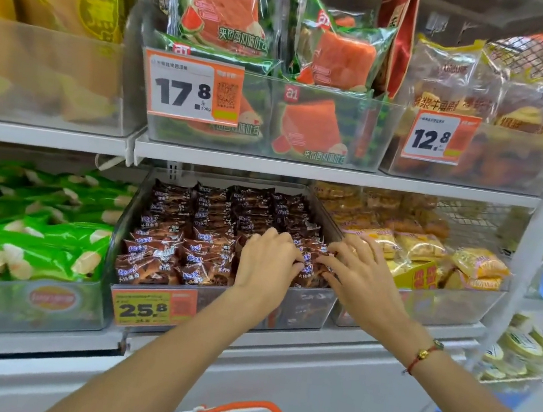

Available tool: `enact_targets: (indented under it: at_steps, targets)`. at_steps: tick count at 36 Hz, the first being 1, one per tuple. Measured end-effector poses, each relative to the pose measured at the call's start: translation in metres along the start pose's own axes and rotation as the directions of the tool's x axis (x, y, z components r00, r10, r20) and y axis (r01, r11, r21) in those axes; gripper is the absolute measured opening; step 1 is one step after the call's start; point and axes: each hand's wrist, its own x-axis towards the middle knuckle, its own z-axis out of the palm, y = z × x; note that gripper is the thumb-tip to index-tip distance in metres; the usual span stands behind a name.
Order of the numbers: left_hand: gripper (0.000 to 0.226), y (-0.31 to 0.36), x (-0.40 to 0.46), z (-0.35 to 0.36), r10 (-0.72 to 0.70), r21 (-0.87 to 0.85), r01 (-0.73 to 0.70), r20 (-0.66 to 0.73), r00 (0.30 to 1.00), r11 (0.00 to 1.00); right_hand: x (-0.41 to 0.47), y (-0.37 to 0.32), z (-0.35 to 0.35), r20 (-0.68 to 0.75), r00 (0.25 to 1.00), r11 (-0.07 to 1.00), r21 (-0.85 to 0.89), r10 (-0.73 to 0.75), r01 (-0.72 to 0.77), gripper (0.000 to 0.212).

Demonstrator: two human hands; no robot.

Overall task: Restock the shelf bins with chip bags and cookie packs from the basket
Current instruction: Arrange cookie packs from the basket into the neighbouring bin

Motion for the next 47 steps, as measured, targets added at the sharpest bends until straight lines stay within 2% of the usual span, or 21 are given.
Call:
enact_targets:
  at_steps: [6, 10, 14, 19, 21, 23, 24, 26, 28, 32, 36, 40, 44, 47]
  targets:
    - [0.019, 0.001, 0.006, 0.0, -0.129, -0.082, 0.131, 0.03, 0.991, 0.988, -0.003, 0.0, -0.004, 0.017, 0.996, 0.996, 0.02, 0.09, -0.09, 0.027]
    - [0.018, 0.0, 0.007, 0.003, -0.146, -0.055, 0.147, 0.017, 0.989, 0.988, -0.003, 0.001, -0.004, 0.05, 0.994, 0.996, 0.005, 0.093, -0.093, 0.039]
    - [0.023, 0.002, 0.007, 0.005, -0.141, -0.037, 0.142, 0.036, 0.989, 0.989, 0.0, 0.0, -0.001, 0.124, 0.986, 0.994, -0.035, 0.109, -0.106, 0.043]
    - [0.032, -0.008, 0.002, -0.002, -0.035, -0.044, 0.039, 0.084, 0.996, 0.998, 0.01, 0.0, -0.01, 0.202, 0.979, 0.999, -0.04, 0.024, -0.017, 0.033]
    - [0.042, -0.018, -0.002, -0.01, -0.045, -0.026, 0.046, 0.042, 0.998, 0.999, 0.012, -0.003, -0.013, 0.176, 0.982, 0.998, 0.005, 0.062, -0.064, 0.037]
    - [0.048, -0.033, -0.003, -0.018, -0.101, 0.065, 0.099, 0.024, 0.995, 0.993, 0.02, -0.014, -0.017, 0.159, 0.98, 0.976, 0.16, 0.122, -0.148, 0.038]
    - [0.051, -0.042, -0.003, -0.02, -0.147, 0.126, 0.141, 0.043, 0.988, 0.982, 0.026, -0.02, -0.016, 0.178, 0.971, 0.947, 0.247, 0.163, -0.204, 0.036]
    - [0.056, -0.058, -0.005, -0.021, -0.263, 0.218, 0.23, 0.14, 0.955, 0.949, 0.036, -0.03, -0.009, 0.377, 0.899, 0.874, 0.332, 0.223, -0.356, 0.041]
    - [0.057, -0.065, -0.008, -0.017, -0.343, 0.246, 0.28, 0.269, 0.9, 0.928, 0.041, -0.037, 0.004, 0.524, 0.819, 0.876, 0.252, 0.233, -0.411, 0.05]
    - [0.056, -0.065, -0.009, -0.014, -0.37, 0.25, 0.293, 0.37, 0.852, 0.923, 0.041, -0.041, 0.011, 0.534, 0.807, 0.922, 0.124, 0.25, -0.367, 0.053]
    - [0.056, -0.065, -0.009, -0.015, -0.369, 0.258, 0.283, 0.404, 0.837, 0.924, 0.034, -0.035, -0.001, 0.607, 0.776, 0.914, 0.194, 0.172, -0.355, 0.049]
    - [0.056, -0.062, -0.006, -0.013, -0.408, 0.233, 0.337, 0.438, 0.801, 0.912, 0.04, -0.038, 0.007, 0.592, 0.777, 0.913, 0.162, 0.214, -0.375, 0.049]
    - [0.056, -0.059, -0.009, -0.019, -0.373, 0.245, 0.291, 0.436, 0.819, 0.925, 0.041, -0.038, 0.007, 0.594, 0.772, 0.91, 0.156, 0.223, -0.383, 0.045]
    - [0.057, -0.065, -0.011, -0.027, -0.336, 0.244, 0.249, 0.438, 0.834, 0.937, 0.045, -0.03, -0.003, 0.673, 0.72, 0.878, 0.226, 0.172, -0.422, 0.046]
